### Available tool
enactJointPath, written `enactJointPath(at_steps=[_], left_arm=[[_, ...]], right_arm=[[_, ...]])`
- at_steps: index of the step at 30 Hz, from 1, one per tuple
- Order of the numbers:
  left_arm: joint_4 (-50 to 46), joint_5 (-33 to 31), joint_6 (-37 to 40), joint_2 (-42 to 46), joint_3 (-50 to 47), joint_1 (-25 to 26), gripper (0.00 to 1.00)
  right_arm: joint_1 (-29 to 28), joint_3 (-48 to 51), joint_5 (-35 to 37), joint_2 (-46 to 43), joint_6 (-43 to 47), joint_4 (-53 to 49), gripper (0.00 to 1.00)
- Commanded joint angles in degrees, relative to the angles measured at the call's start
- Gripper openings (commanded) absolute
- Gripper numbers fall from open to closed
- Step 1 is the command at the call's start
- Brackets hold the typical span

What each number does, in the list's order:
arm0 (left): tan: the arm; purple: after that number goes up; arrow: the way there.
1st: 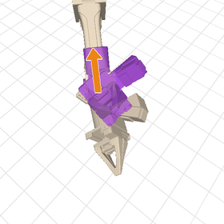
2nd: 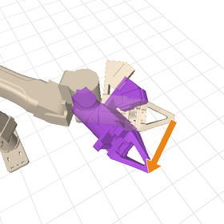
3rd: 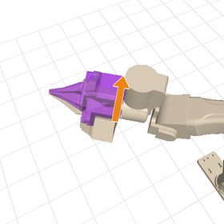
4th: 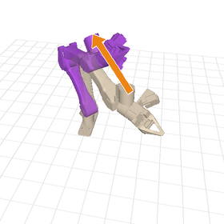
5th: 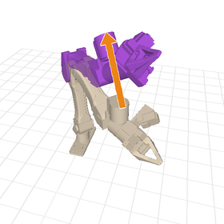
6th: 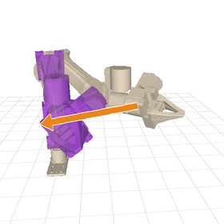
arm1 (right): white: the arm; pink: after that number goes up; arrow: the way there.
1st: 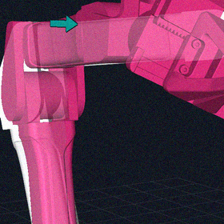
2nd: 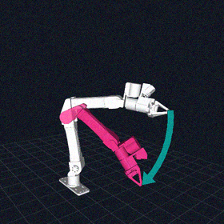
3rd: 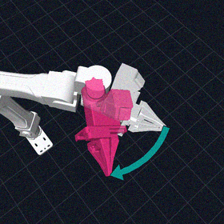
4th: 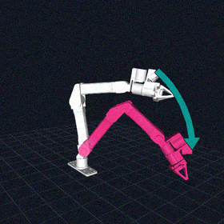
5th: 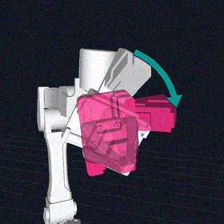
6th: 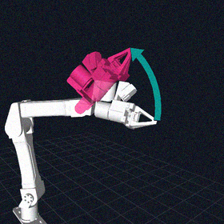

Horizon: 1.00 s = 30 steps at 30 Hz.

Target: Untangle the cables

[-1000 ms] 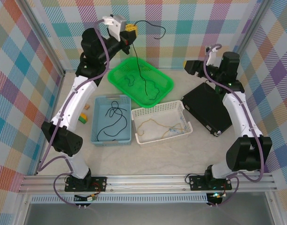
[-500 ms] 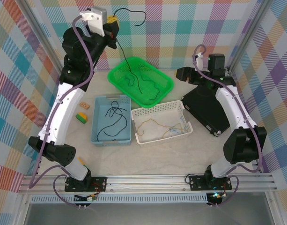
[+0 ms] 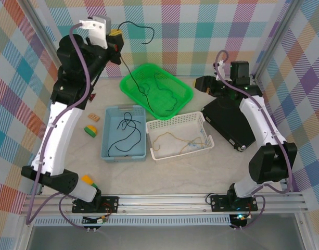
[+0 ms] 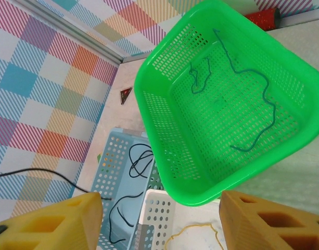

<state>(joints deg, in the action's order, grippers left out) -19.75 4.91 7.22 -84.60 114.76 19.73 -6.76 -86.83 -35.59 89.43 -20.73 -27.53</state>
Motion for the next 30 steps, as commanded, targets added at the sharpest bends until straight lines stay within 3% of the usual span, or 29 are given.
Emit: enactJointPath(at_steps=[1, 12, 29, 30], left_arm=[[-7.85, -6.67, 3.09, 3.87, -0.58, -0.30, 0.00], [-10.18, -12.41, 7.47, 17.73, -19.08, -2.35, 0.00], [-11.56, -11.89, 7.00, 24.16, -38.73, -4.43, 0.00], [-12.23, -10.64, 6.66, 23.73, -39.07, -4.73, 0.09]], right_arm=[[0.17, 0.28, 0.16, -3.40, 0.40, -1.64, 0.61], [0.26, 4.12, -0.25, -5.32, -0.07, -0.24, 0.61], [0.26, 8.58, 0.01, -7.57, 0.90, 0.06, 0.61], [0.26, 8.98, 0.12, -7.84, 0.97, 0.11, 0.61]])
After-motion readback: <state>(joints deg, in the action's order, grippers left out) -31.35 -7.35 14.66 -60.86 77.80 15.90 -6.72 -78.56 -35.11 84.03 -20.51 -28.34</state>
